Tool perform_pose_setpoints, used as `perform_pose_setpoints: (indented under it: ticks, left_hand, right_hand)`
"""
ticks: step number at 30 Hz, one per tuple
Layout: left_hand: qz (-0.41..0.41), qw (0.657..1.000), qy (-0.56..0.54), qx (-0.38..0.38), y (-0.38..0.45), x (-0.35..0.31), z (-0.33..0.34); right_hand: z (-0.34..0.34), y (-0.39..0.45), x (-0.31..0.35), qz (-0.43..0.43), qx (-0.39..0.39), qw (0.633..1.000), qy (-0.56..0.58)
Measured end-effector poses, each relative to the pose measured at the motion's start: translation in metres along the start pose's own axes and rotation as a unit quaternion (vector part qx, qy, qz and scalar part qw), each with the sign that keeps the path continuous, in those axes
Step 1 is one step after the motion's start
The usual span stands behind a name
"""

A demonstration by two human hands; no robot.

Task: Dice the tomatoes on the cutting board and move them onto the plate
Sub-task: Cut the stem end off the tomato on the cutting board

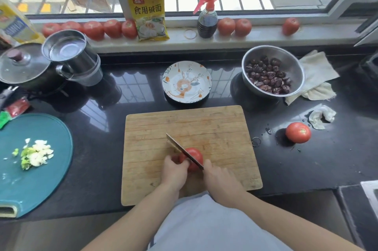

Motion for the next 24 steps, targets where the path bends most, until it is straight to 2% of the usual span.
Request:
perform_pose_setpoints:
  ticks: [5,8,14,24]
  left_hand:
    - [0.001,1.000,0.012,-0.007,0.003,0.002,0.000]
    - [0.005,1.000,0.016,-0.001,-0.003,-0.001,0.002]
    - [0.018,0.999,0.018,0.030,-0.006,0.004,0.004]
    - [0.047,0.982,0.183,0.007,-0.018,0.015,-0.021]
  right_hand:
    - [0.026,-0.025,-0.034,0.021,0.041,0.999,0.018]
    - [0.031,-0.024,-0.032,0.023,0.036,0.999,-0.013]
    - [0.004,0.014,-0.006,0.012,-0.020,1.000,0.020]
    - [0.002,0.005,-0.041,0.018,-0.058,0.989,0.137]
Point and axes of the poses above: each hand's wrist, its own y-axis towards the middle knuckle, its own z-axis out of the palm, x = y × z, the point moved 8 cm from there along y, towards the middle knuckle, and after that the axes turned 10 degrees about x, right-handed, at the moved point
